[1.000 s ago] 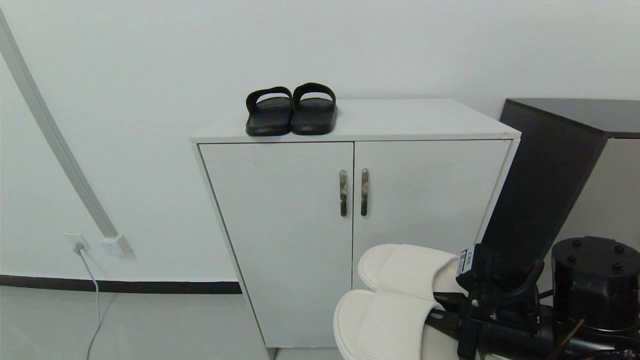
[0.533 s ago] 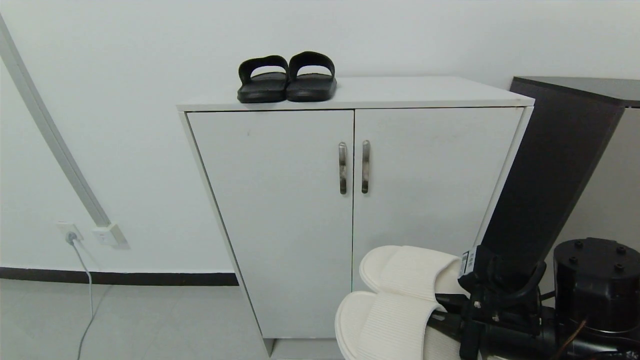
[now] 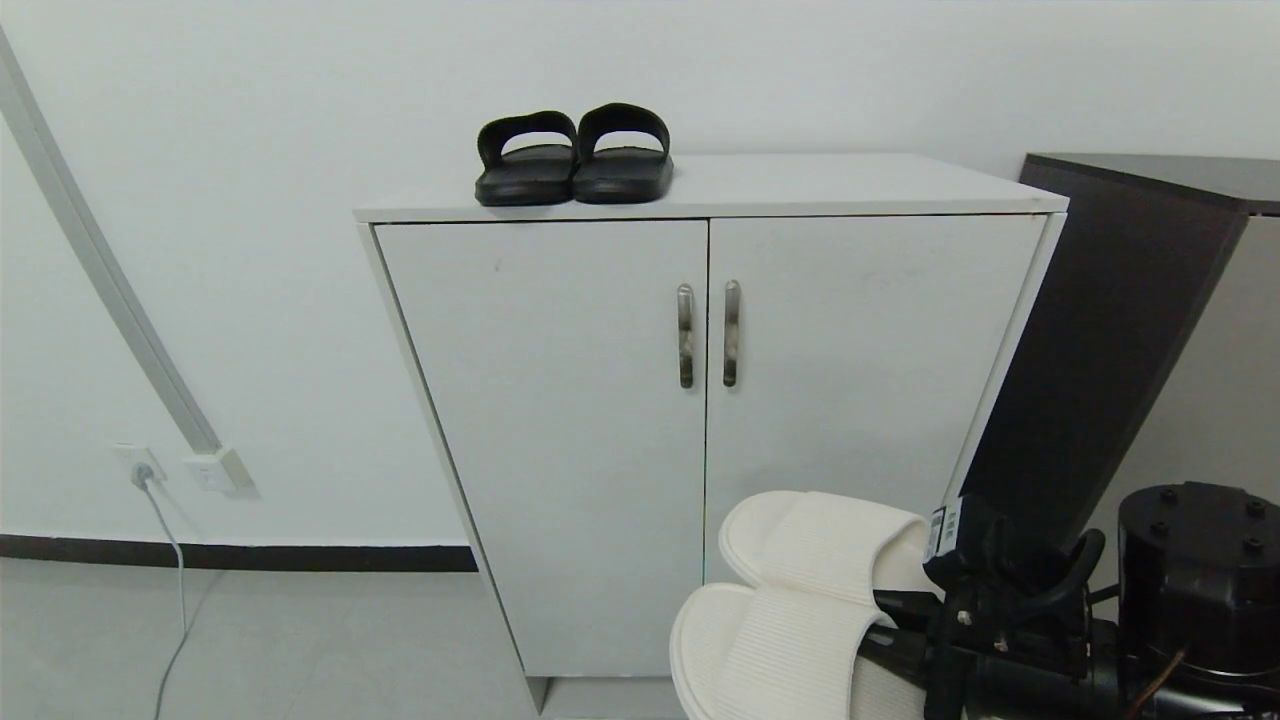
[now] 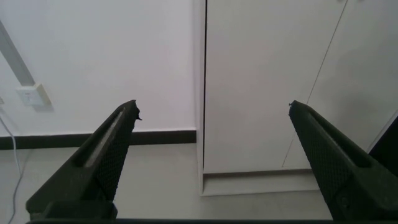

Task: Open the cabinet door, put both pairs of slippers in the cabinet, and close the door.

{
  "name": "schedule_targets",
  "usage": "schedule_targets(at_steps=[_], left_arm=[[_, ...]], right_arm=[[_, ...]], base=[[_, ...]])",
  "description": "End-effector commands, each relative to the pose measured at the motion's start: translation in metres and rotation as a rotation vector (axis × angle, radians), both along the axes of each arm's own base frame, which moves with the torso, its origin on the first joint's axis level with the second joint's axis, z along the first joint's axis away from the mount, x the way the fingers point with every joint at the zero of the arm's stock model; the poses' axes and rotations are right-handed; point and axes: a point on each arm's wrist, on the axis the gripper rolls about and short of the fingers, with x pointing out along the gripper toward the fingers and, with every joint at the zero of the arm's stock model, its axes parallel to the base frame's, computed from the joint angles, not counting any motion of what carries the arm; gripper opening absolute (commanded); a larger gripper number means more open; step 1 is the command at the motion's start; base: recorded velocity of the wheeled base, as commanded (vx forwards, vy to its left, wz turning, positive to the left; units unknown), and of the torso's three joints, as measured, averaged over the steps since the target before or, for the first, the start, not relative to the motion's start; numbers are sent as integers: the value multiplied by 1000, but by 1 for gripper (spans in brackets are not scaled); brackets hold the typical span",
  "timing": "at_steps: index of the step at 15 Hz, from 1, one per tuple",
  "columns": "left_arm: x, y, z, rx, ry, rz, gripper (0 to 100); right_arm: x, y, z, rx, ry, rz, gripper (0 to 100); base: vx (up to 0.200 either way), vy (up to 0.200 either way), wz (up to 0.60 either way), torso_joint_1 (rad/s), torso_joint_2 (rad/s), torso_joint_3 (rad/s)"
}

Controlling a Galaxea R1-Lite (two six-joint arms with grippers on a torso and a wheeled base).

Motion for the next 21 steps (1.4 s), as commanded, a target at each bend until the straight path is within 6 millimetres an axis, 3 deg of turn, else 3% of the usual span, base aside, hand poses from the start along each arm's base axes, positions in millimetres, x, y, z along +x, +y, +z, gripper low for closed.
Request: schedule_targets(at_steps=[1, 2, 3, 9, 13, 17, 21], left_arm=[[-2, 0, 16, -6, -34, 0, 100], [-6, 0, 39, -12, -73, -7, 100], [0, -1, 51, -15, -39, -31, 100], [38, -8, 108, -79, 102, -356, 100], [64, -11, 126, -87, 111, -509, 100], [105, -15, 151, -86, 122, -562, 100], [140, -35, 158, -79, 133, -710, 100]], right_arm=[[-1, -1, -1, -5, 3, 1, 0], [-1, 0, -2, -7, 6, 4, 0], [1, 1, -3, -7, 8, 2, 0], [-1, 1, -4, -13, 8, 8, 0], [-1, 2, -4, -15, 10, 9, 0], [-1, 3, -6, -19, 13, 8, 0], [-1, 3, -5, -18, 12, 8, 0]], base=[[0, 0, 0, 0, 0, 0], [0, 0, 0, 0, 0, 0], [0, 0, 0, 0, 0, 0], [0, 0, 0, -8, 52, 50], [0, 0, 0, 0, 0, 0], [0, 0, 0, 0, 0, 0], [0, 0, 0, 0, 0, 0]])
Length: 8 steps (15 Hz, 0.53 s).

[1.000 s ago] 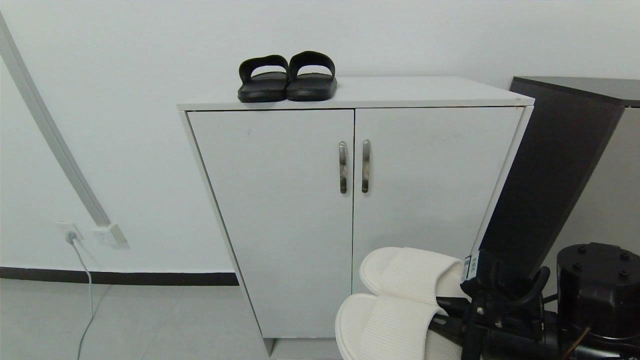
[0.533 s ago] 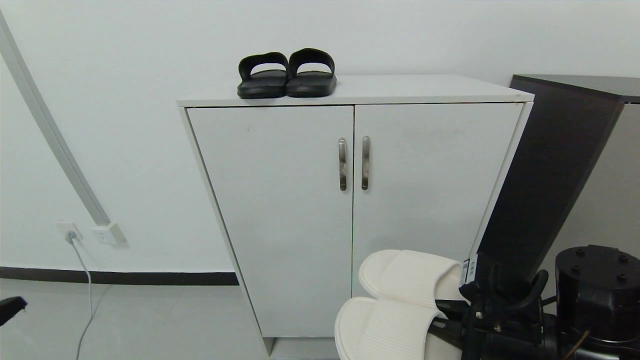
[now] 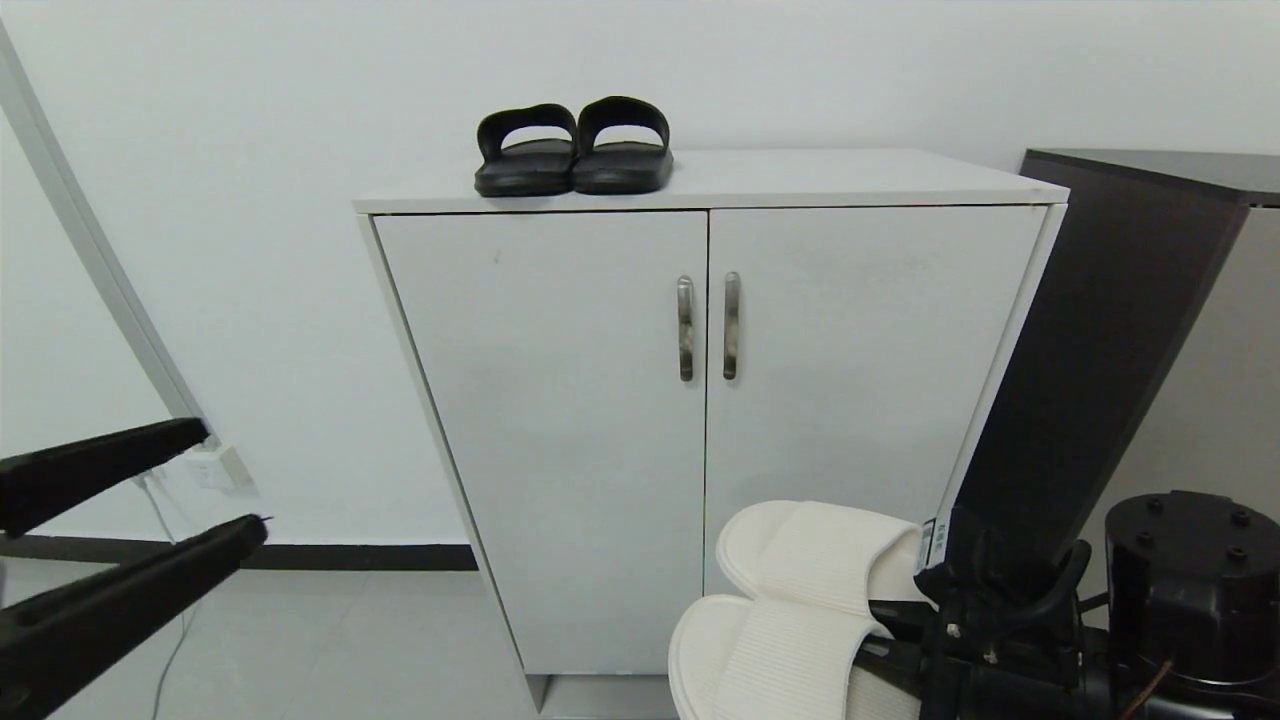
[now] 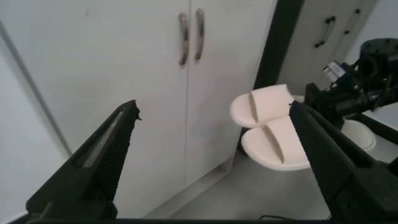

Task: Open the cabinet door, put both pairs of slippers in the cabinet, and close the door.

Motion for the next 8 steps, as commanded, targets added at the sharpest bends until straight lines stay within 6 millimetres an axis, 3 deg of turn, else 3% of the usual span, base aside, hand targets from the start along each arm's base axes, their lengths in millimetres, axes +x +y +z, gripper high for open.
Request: schedule_targets(at_steps=[1, 5, 8], left_arm=[[33, -16, -1, 8, 50, -83, 100], [61, -44, 2, 12, 63, -209, 100], [85, -66, 16, 9, 59, -276, 100]], right_arm=[[0, 0, 0, -1, 1, 1, 0], [0, 0, -1, -2, 2, 1, 0], [0, 0, -1, 1, 6, 1, 0]], base=[[0, 0, 0, 0, 0, 0], [0, 0, 0, 0, 0, 0], [0, 0, 0, 0, 0, 0]])
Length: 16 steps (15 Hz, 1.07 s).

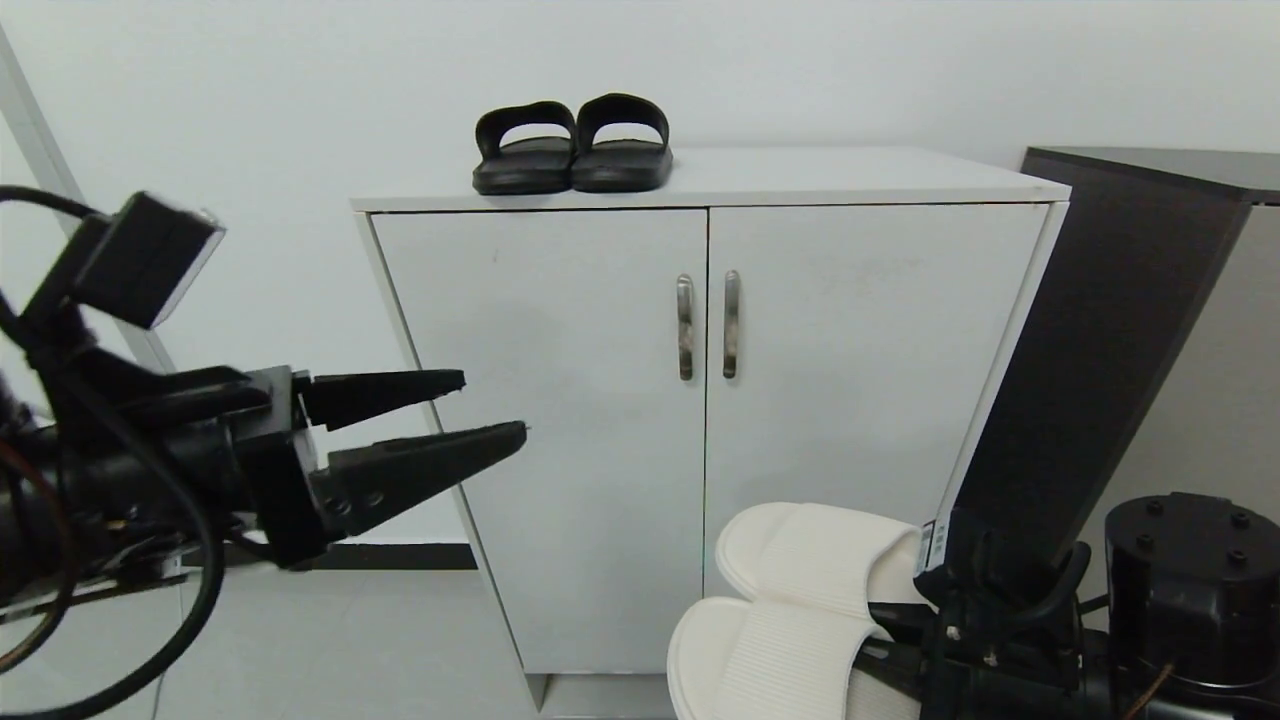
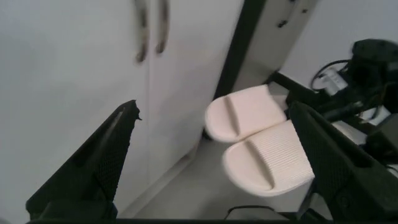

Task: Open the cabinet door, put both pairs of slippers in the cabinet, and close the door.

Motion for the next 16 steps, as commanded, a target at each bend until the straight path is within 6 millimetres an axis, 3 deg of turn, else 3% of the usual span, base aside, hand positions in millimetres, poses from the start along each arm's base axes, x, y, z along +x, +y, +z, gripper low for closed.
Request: schedule_targets(at_steps=[1, 7, 16], left_arm=[[25, -27, 4, 0, 35, -76, 100], [51, -76, 15, -54, 37, -201, 100], [125, -135, 8, -162, 121, -320, 100]], right_arm=[[0, 0, -1, -2, 2, 1, 0], [0, 0, -1, -4, 2, 1, 0], [0, -1, -2, -7, 6, -1, 0]], base=[[0, 0, 0, 0, 0, 0], [0, 0, 0, 0, 0, 0], [0, 0, 0, 0, 0, 0]])
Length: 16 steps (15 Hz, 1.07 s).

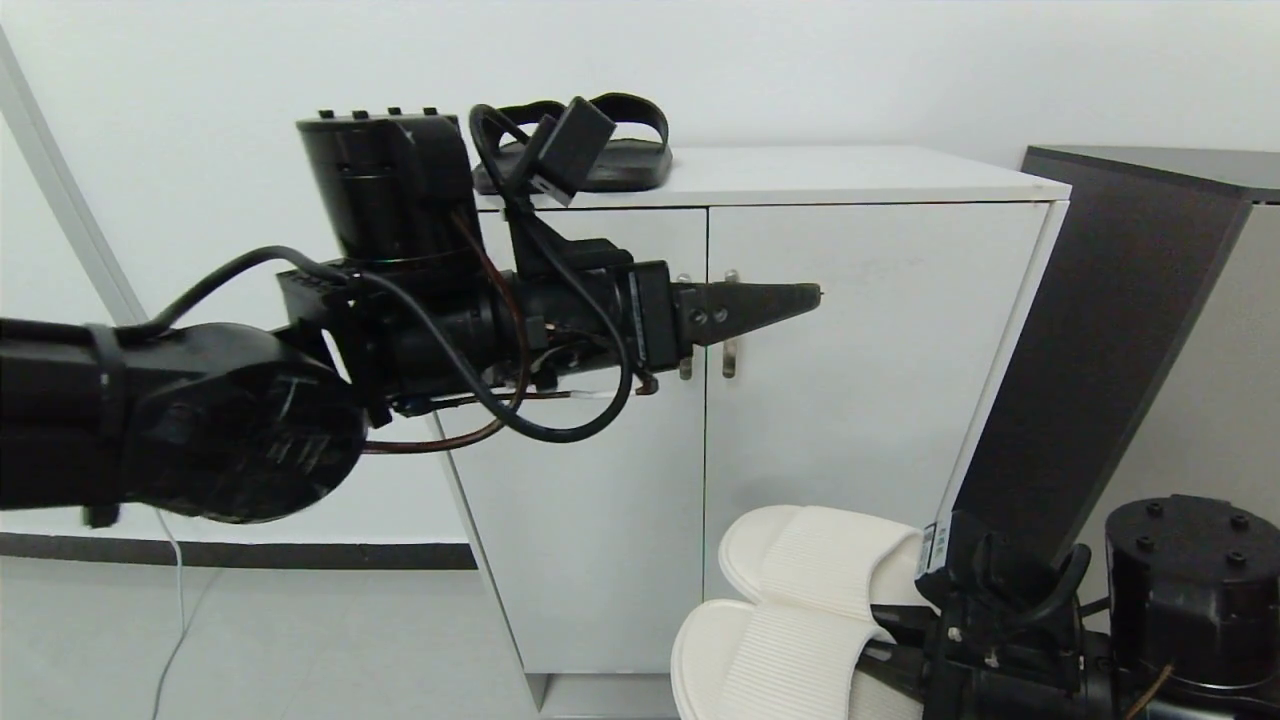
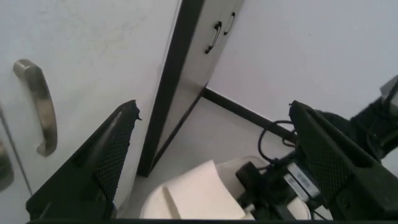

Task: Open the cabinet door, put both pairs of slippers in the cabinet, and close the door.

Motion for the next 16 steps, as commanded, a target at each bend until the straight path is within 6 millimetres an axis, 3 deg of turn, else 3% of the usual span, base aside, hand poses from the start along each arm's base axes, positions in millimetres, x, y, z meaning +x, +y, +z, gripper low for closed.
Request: schedule_targets(at_steps=[1, 5, 16], left_arm=[[26, -18, -18, 18, 42, -7, 100], [41, -19, -26, 24, 54, 19, 100], [53, -11, -33, 25, 82, 178, 100]], right_arm=[[0, 0, -1, -2, 1, 1, 0], [0, 0, 0, -1, 0, 1, 0], [0, 0, -1, -3, 2, 1, 0]], base=[[0, 0, 0, 0, 0, 0], [0, 0, 0, 0, 0, 0], [0, 0, 0, 0, 0, 0]])
